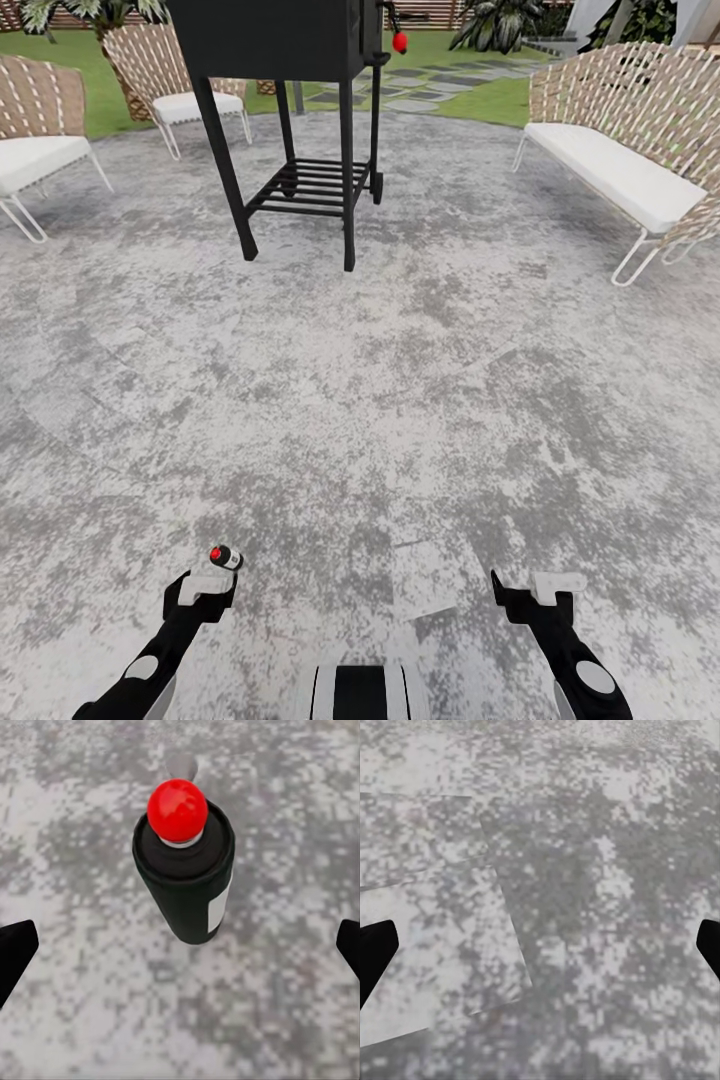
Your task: In the garden, pick up the pesticide atomizer on the floor and spray pesticide onto both trees until each tree trunk is fully covered.
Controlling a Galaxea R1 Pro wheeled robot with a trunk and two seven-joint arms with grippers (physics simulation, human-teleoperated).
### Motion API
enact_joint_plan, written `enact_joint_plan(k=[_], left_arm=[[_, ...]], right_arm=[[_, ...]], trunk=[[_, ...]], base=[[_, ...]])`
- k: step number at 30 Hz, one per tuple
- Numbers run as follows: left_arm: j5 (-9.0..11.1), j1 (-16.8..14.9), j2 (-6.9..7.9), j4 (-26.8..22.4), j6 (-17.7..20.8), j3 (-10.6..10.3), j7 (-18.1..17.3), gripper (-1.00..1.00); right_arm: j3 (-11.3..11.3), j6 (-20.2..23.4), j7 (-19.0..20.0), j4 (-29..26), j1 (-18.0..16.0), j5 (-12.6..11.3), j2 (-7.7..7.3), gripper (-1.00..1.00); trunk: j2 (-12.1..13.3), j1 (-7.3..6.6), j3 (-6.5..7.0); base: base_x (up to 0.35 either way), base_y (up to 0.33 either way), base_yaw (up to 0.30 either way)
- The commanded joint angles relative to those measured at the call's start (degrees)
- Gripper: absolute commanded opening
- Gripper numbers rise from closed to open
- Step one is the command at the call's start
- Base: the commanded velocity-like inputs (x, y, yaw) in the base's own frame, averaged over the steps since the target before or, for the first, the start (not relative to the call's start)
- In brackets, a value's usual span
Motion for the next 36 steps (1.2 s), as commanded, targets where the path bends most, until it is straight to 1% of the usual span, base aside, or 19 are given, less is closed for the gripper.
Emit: enact_joint_plan(k=[1, 6, 11, 15, 19, 25, 36], left_arm=[[-0.23, -0.02, -0.01, 0.06, -0.16, 0.25, -0.28, 1.00], [-0.23, -0.02, -0.01, 0.09, -0.14, 0.10, -0.28, 1.00], [-0.40, -0.02, -0.02, 0.09, -0.14, -0.01, -0.28, 1.00], [-0.36, -0.02, -0.01, 0.09, -0.14, 0.09, -0.28, 1.00], [-0.38, -0.02, -0.01, 0.05, -0.14, 0.20, -0.28, 1.00], [-0.20, -0.02, -0.01, 0.09, -0.14, 0.27, -0.28, 1.00], [-0.14, -0.02, -0.01, 0.07, -0.14, 0.31, -0.28, 1.00]], right_arm=[[0.00, 0.01, -0.02, -0.05, -0.01, 0.00, -0.01, 1.00], [0.00, -0.02, -0.02, -0.02, -0.01, 0.00, -0.01, 1.00], [0.00, -0.02, -0.02, -0.02, -0.01, 0.00, -0.01, 1.00], [0.00, -0.02, -0.02, -0.01, -0.01, 0.00, -0.01, 1.00], [0.00, -0.02, -0.02, -0.02, -0.01, 0.00, -0.01, 1.00], [0.00, -0.02, -0.02, -0.01, -0.01, 0.00, -0.01, 1.00], [0.00, -0.02, -0.02, -0.04, -0.01, 0.00, -0.01, 1.00]], trunk=[[-0.01, -0.01, -0.06], [-0.01, -0.01, -0.10], [-0.08, 0.12, -1.39], [-0.08, 0.12, -1.66], [-0.08, 0.12, -1.73], [-0.08, 0.12, -1.74], [-0.08, 0.12, -1.74]], base=[[0.000, 0.000, 0.000], [0.000, 0.000, 0.000], [0.000, 0.000, 0.000], [0.000, 0.000, 0.000], [0.008, 0.000, 0.000], [0.159, 0.000, 0.000], [0.040, 0.000, 0.000]])
